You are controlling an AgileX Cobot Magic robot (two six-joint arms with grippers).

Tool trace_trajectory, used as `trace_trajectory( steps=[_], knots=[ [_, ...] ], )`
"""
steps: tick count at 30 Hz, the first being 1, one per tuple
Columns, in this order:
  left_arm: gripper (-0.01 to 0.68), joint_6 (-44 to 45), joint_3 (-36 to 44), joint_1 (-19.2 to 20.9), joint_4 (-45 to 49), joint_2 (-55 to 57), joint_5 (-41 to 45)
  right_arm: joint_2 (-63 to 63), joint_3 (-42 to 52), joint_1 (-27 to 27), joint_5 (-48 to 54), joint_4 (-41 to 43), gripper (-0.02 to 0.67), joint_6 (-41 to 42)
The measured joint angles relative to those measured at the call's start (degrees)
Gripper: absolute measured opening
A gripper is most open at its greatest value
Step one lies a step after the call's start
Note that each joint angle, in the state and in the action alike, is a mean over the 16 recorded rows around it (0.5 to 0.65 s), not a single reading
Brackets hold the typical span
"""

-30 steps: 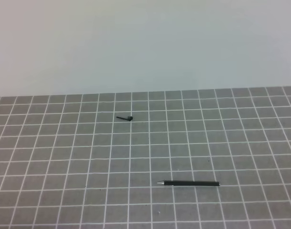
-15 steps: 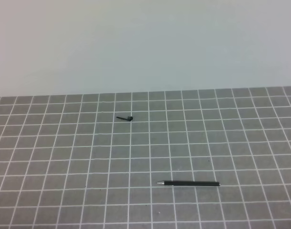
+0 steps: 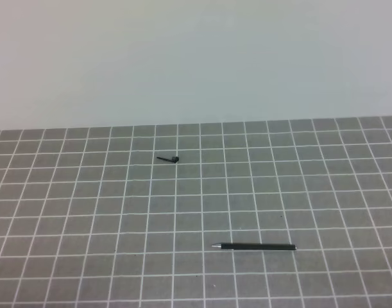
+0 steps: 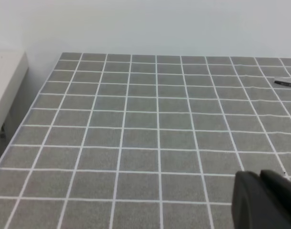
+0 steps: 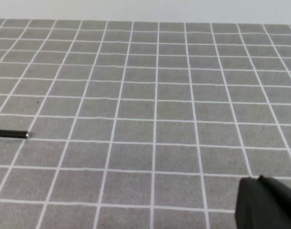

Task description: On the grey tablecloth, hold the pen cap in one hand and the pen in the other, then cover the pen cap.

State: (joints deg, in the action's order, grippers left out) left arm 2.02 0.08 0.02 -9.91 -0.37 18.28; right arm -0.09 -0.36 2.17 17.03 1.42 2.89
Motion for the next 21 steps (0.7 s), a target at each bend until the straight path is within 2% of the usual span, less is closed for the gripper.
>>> trace_trajectory(
  steps=[21],
  knots=[
    [-0.003, 0.0, 0.0, 0.0, 0.0, 0.0, 0.0, 0.0, 0.0, 0.0, -0.5, 0.0, 0.004, 0.2]
  ],
)
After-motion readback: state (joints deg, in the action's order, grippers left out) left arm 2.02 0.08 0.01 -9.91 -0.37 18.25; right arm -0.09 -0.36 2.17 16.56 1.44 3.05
